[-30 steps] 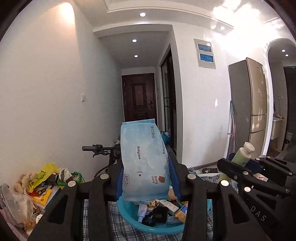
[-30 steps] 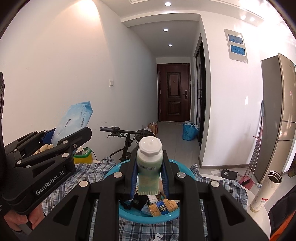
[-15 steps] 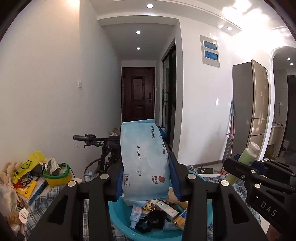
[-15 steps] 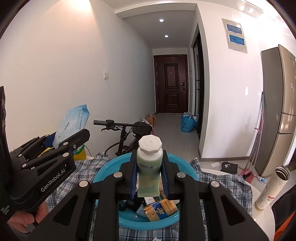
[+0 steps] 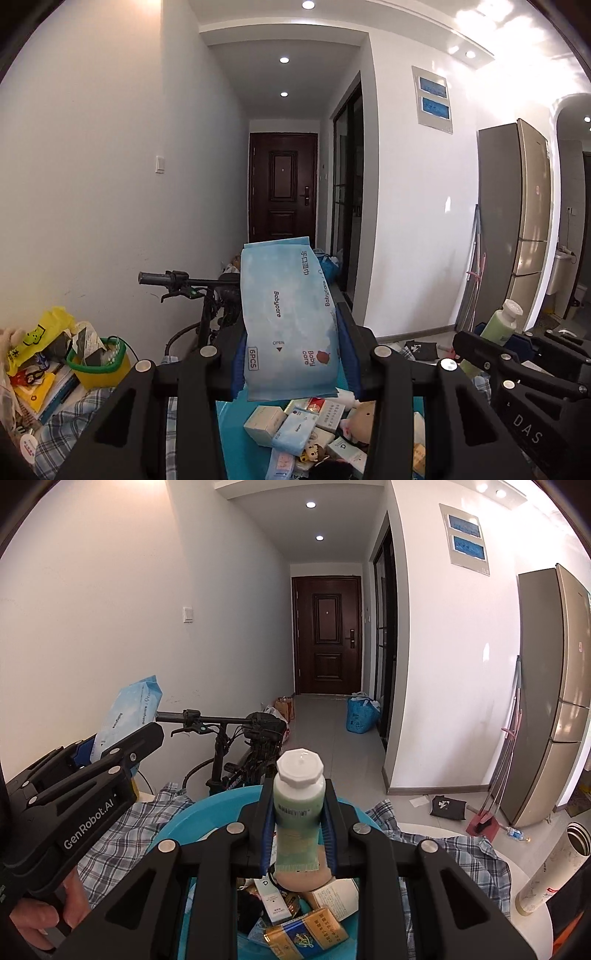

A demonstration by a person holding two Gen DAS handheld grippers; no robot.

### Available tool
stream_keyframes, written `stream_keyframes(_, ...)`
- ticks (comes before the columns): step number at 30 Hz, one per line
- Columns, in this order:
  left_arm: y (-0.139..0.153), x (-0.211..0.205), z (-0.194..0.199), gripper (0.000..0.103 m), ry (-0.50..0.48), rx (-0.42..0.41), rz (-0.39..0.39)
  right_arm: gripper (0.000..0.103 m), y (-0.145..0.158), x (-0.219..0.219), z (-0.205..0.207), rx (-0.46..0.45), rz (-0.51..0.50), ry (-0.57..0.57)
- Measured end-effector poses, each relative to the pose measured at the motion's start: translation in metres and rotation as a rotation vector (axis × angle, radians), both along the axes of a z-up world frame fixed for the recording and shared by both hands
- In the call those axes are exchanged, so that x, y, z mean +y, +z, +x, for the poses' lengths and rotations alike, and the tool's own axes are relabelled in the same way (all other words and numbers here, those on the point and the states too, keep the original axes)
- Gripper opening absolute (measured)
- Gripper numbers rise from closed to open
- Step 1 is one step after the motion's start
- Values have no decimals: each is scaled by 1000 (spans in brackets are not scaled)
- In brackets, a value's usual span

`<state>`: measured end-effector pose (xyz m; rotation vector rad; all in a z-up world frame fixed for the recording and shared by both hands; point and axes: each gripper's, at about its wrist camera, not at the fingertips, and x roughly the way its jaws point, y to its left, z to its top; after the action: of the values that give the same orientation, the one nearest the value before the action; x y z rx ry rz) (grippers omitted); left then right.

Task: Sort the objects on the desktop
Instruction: 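Carry the blue packet and green tube over the turquoise basin with both grippers, then open the left gripper to drop the blue packet into the basin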

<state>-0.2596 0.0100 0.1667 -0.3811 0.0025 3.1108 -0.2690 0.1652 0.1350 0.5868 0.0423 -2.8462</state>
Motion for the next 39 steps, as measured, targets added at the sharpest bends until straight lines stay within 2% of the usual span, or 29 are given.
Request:
stream_keyframes(3,-1,3,-12,44,19,18,-48,21,1,-3,-13,5,16,-13)
stream_keyframes(6,-2,2,-20,44,81,57,-70,21,0,-5,-26,6,20,-15)
stream_keyframes(14,-5,-15,-51,44,123,9,-10,21,4,-2,-38,2,16,-23)
stream_keyframes(17,-10,-16,-61,44,170,-15,-55,21,4,1,-42,-19,10,-28)
stream_keyframes(20,-18,-22,-71,44,171,-113,-44,21,-1,2,-52,-101,30,-42)
stream_keyframes(23,-26,-27,-88,44,149,-268,-3,21,-10,4,-65,-216,45,-58)
stream_keyframes(26,-34,-31,-100,44,165,-399,33,21,-18,7,-72,-283,41,-47)
stream_keyframes(29,-40,-24,-104,44,148,-474,7,21,-26,8,-75,-337,54,-37)
stream_keyframes(32,-47,-14,-103,44,123,-544,-37,21,-31,5,-73,-356,102,-37)
stream_keyframes(37,-53,-5,-104,44,88,-676,21,21,-33,-1,-76,-399,93,-19)
stream_keyframes(39,-55,-1,-105,44,85,-707,9,21,-33,-6,-73,-391,138,-24)
